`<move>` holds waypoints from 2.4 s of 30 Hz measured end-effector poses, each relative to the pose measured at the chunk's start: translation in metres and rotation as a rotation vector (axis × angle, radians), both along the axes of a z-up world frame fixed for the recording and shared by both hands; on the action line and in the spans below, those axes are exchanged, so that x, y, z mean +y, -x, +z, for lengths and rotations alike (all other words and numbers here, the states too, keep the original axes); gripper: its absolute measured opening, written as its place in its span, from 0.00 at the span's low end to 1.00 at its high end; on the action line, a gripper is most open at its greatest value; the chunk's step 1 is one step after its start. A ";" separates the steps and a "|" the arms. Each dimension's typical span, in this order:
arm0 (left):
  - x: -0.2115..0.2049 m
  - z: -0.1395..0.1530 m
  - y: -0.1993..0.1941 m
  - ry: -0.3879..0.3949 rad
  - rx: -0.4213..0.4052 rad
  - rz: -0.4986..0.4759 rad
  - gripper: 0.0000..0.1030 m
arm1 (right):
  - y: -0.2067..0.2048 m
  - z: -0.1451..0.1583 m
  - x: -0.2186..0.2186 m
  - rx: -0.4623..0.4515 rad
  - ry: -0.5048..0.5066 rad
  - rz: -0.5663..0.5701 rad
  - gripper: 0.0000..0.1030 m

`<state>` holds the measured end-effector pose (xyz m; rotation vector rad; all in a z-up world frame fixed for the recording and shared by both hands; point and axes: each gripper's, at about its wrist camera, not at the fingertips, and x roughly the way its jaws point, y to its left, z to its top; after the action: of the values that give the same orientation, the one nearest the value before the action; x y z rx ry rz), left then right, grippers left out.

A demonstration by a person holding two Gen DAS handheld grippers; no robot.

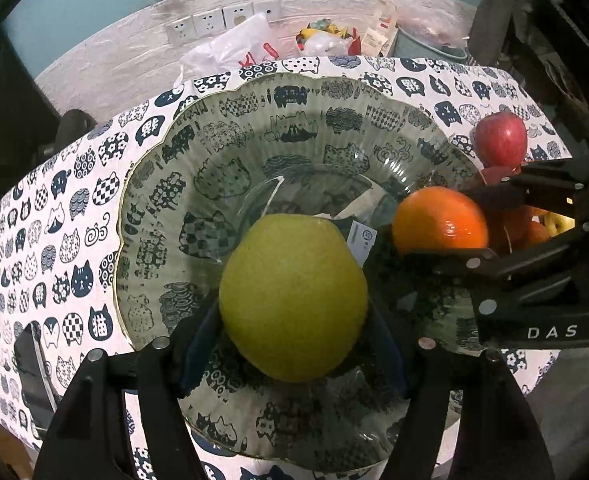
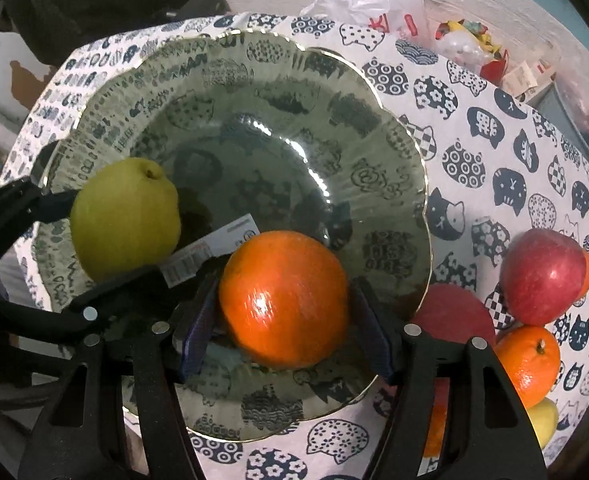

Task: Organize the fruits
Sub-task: 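Carry the pear into the bowl and open the left tool while the right tool drops the orange in, then withdraw both open tools up and away from the bowl, then reach the right tool to the yellow mango and close around it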

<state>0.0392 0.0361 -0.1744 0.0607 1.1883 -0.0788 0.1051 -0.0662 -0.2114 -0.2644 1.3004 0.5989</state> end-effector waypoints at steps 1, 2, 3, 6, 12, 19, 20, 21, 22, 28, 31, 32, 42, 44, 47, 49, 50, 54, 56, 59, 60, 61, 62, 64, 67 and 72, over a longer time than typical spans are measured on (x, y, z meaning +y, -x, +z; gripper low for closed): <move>0.001 0.001 0.001 0.005 0.000 0.006 0.70 | 0.000 0.002 0.000 -0.002 -0.004 -0.003 0.65; 0.001 0.003 0.002 0.009 -0.002 0.009 0.70 | -0.001 0.005 -0.001 -0.006 -0.010 -0.005 0.65; 0.001 0.005 0.002 0.011 -0.004 0.011 0.70 | 0.000 0.009 -0.001 -0.013 -0.021 -0.008 0.65; 0.000 0.011 0.004 0.020 -0.014 0.016 0.70 | -0.001 0.020 -0.005 -0.027 -0.045 -0.020 0.65; -0.008 0.030 0.008 0.040 -0.041 0.008 0.70 | 0.004 0.044 -0.015 -0.073 -0.065 -0.036 0.65; -0.031 0.048 0.009 0.083 -0.059 -0.032 0.70 | 0.012 0.068 -0.042 -0.130 -0.039 -0.069 0.65; -0.036 0.051 0.009 0.085 -0.061 -0.042 0.70 | 0.013 0.071 -0.047 -0.135 -0.038 -0.074 0.65; -0.040 0.052 0.009 0.087 -0.063 -0.052 0.70 | 0.014 0.074 -0.052 -0.140 -0.035 -0.080 0.65; -0.045 0.054 0.009 0.088 -0.066 -0.065 0.70 | 0.015 0.077 -0.058 -0.145 -0.033 -0.087 0.65; -0.073 0.060 0.009 0.076 -0.075 -0.131 0.75 | 0.020 0.088 -0.095 -0.166 0.002 -0.118 0.71; -0.083 0.059 0.008 0.086 -0.065 -0.144 0.75 | 0.020 0.090 -0.113 -0.166 0.015 -0.140 0.71; -0.087 0.058 0.008 0.088 -0.060 -0.151 0.75 | 0.020 0.090 -0.119 -0.166 0.018 -0.150 0.71; -0.127 0.047 0.001 0.081 -0.021 -0.226 0.76 | 0.021 0.084 -0.175 -0.143 0.039 -0.247 0.74; -0.133 0.045 0.000 0.083 -0.014 -0.237 0.76 | 0.022 0.081 -0.183 -0.141 0.048 -0.260 0.76; -0.144 0.041 -0.001 0.082 0.000 -0.257 0.76 | 0.022 0.076 -0.195 -0.128 0.055 -0.278 0.76; -0.150 0.038 -0.002 0.081 0.010 -0.267 0.76 | 0.022 0.072 -0.202 -0.118 0.059 -0.289 0.77; -0.153 0.037 -0.002 0.081 0.013 -0.270 0.76 | 0.022 0.070 -0.205 -0.113 0.062 -0.295 0.77; -0.164 0.031 -0.005 0.091 0.032 -0.279 0.76 | 0.022 0.060 -0.217 -0.093 0.074 -0.313 0.82; -0.168 0.028 -0.006 0.097 0.042 -0.280 0.77 | 0.021 0.054 -0.221 -0.079 0.078 -0.319 0.82; -0.175 0.023 -0.008 0.104 0.058 -0.285 0.77 | 0.021 0.044 -0.228 -0.046 0.071 -0.333 0.82; -0.177 0.022 -0.009 0.107 0.062 -0.287 0.77 | 0.020 0.040 -0.229 -0.037 0.074 -0.337 0.82; -0.179 0.021 -0.010 0.111 0.067 -0.290 0.77 | 0.020 0.038 -0.230 -0.032 0.077 -0.339 0.82; -0.180 0.020 -0.010 0.112 0.069 -0.291 0.77 | 0.020 0.034 -0.231 -0.024 0.077 -0.340 0.82; -0.184 0.017 -0.010 0.116 0.077 -0.292 0.77 | 0.019 0.028 -0.232 -0.011 0.078 -0.339 0.82; -0.187 0.013 -0.011 0.120 0.089 -0.292 0.77 | 0.018 0.021 -0.231 0.004 0.078 -0.335 0.83; -0.190 0.008 -0.012 0.125 0.106 -0.290 0.77 | 0.018 0.009 -0.227 0.016 0.101 -0.322 0.86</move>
<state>0.0512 -0.1535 -0.1665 0.1195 1.2719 -0.4152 0.0872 -0.2929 -0.2023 -0.1281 1.3557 0.2633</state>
